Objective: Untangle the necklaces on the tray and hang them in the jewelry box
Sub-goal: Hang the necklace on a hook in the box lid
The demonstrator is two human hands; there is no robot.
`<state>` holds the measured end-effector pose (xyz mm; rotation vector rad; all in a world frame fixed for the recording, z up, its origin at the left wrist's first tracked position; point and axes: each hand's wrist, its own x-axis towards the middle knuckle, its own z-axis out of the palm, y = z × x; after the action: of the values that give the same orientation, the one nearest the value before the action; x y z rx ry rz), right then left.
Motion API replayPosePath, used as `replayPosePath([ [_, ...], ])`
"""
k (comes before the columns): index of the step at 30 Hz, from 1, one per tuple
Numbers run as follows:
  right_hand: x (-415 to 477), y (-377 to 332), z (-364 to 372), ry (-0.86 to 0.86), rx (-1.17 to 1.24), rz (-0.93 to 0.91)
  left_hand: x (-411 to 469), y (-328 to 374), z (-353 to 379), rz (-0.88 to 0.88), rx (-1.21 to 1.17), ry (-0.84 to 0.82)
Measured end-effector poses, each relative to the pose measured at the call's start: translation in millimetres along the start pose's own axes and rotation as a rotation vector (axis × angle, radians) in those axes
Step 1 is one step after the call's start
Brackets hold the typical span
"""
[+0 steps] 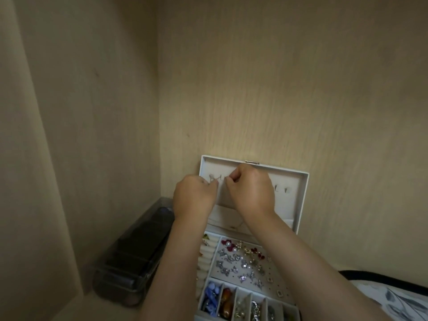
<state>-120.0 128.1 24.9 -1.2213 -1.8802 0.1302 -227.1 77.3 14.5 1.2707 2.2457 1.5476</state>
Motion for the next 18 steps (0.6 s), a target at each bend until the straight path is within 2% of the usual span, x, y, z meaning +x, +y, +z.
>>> replayPosePath([
  [4, -12, 1, -2, -0.138, 0.093, 0.043, -2, 2, -6, -0.088, -0.240, -0.199],
  [7, -20, 0, -6, -0.345, 0.322, 0.226, -3, 4, -15, -0.189, -0.490, -0.325],
  [9, -26, -4, -13, -0.456, 0.520, 0.362, -6, 2, -21, -0.195, -0.588, -0.374],
  [13, -39, -16, -25, -0.679, 0.744, 0.444, -14, -8, -24, -0.081, -0.564, -0.413],
  [15, -42, -16, -24, -0.743, 0.720, 0.422, -16, -12, -23, -0.050, -0.529, -0.427],
  [18, -43, -6, -17, -0.678, 0.557, 0.448, -16, -15, -20, -0.024, -0.450, -0.424],
])
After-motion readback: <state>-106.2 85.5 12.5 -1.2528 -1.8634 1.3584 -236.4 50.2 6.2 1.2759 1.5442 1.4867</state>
